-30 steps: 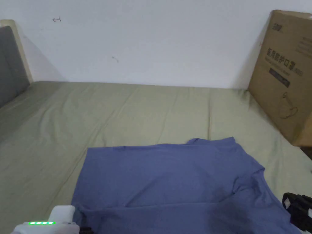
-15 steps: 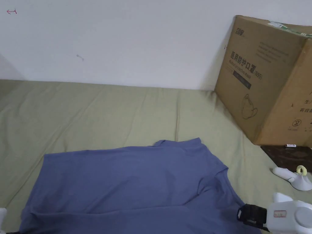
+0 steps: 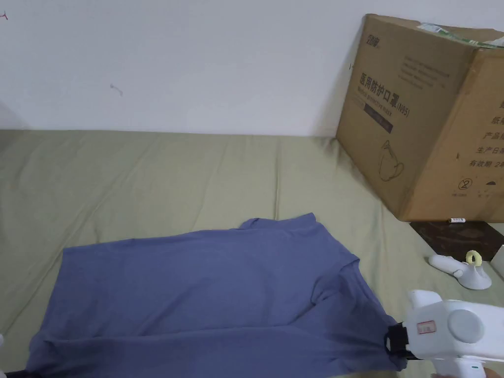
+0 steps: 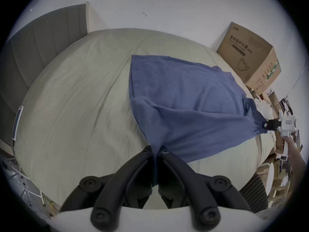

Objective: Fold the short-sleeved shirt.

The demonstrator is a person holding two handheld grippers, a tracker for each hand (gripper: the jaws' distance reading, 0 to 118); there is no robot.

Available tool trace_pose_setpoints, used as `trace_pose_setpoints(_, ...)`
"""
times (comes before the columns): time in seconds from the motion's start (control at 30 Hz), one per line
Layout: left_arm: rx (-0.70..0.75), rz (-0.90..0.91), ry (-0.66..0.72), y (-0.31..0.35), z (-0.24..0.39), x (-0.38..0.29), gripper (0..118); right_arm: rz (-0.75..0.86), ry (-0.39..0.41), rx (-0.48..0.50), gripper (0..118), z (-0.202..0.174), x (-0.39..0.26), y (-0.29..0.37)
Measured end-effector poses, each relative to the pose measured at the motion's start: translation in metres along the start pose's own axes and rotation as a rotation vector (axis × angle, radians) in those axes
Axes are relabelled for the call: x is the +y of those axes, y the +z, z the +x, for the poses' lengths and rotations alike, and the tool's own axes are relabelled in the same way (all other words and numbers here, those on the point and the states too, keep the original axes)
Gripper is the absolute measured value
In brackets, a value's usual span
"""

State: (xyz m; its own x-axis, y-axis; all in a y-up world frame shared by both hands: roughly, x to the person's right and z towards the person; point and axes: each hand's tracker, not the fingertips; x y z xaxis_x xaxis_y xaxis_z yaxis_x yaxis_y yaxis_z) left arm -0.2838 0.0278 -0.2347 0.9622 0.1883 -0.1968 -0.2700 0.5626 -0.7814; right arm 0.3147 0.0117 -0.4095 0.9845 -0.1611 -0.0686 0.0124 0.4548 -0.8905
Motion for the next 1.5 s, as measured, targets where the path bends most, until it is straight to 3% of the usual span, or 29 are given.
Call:
trace_pose_setpoints(0.1,-0.016,0.019,0.002,0.017,-0.006,0.006,3,0.013,-0.056,0.066,3,0.010,-0.005,0.033)
trace_pose_setpoints(0.2,-0.019,0.002,-0.045,0.036,-0.011,0.003,3,0.003,-0.001,0.058,3,0.011,-0.023,0.067)
trace_pose_setpoints(0.3,-0.050,-0.041,-0.059,0.052,-0.018,-0.016,3,-0.021,0.004,0.069,3,0.018,-0.050,0.084)
trace_pose_setpoints(0.47,-0.086,-0.087,-0.087,0.052,-0.033,-0.069,3,-0.079,-0.061,0.089,3,0.035,-0.104,0.068)
trace_pose_setpoints(0.53,-0.101,-0.105,-0.066,0.045,-0.038,-0.079,9,-0.096,-0.108,0.096,4,0.042,-0.118,0.050)
trace_pose_setpoints(0.57,-0.105,-0.101,-0.052,0.043,-0.040,-0.082,20,-0.106,-0.120,0.095,6,0.044,-0.123,0.043)
trace_pose_setpoints(0.6,-0.103,-0.095,-0.046,0.040,-0.042,-0.083,49,-0.107,-0.122,0.091,18,0.044,-0.125,0.040)
trace_pose_setpoints(0.63,-0.094,-0.091,-0.046,0.040,-0.043,-0.083,78,-0.099,-0.119,0.075,39,0.041,-0.126,0.039)
trace_pose_setpoints(0.67,-0.065,-0.084,-0.052,0.040,-0.043,-0.083,104,-0.085,-0.103,0.040,71,0.039,-0.126,0.040)
trace_pose_setpoints(0.7,-0.040,-0.081,-0.061,0.042,-0.045,-0.083,117,-0.069,-0.079,-0.006,107,0.036,-0.124,0.044)
trace_pose_setpoints(0.73,-0.046,-0.078,-0.055,0.044,-0.047,-0.082,116,-0.062,-0.061,-0.034,118,0.033,-0.122,0.049)
trace_pose_setpoints(0.97,-0.131,0.155,-0.026,0.096,-0.035,-0.044,116,0.199,-0.014,0.023,118,-0.011,-0.102,0.122)
trace_pose_setpoints(1.03,-0.158,0.260,-0.052,0.115,-0.018,-0.024,113,0.310,0.028,0.027,116,-0.039,-0.093,0.149)
trace_pose_setpoints(1.17,-0.188,0.449,-0.102,0.140,0.015,0.005,97,0.560,0.048,0.152,101,-0.081,-0.078,0.186)
trace_pose_setpoints(1.23,-0.187,0.508,-0.126,0.146,0.031,0.017,36,0.682,0.023,0.176,27,-0.097,-0.072,0.199)
trace_pose_setpoints(1.27,-0.188,0.526,-0.135,0.146,0.037,0.023,7,0.719,0.007,0.170,0,-0.104,-0.067,0.201)
trace_pose_setpoints(1.3,-0.180,0.502,-0.140,0.143,0.044,0.028,1,0.723,0.001,0.169,0,-0.110,-0.059,0.201)
trace_pose_setpoints(1.4,-0.163,0.527,-0.152,0.132,0.051,0.048,1,0.732,0.003,0.231,0,-0.123,-0.038,0.195)
trace_pose_setpoints(1.5,-0.197,0.487,-0.083,0.109,0.043,0.080,1,0.718,0.049,0.204,0,-0.127,-0.013,0.181)
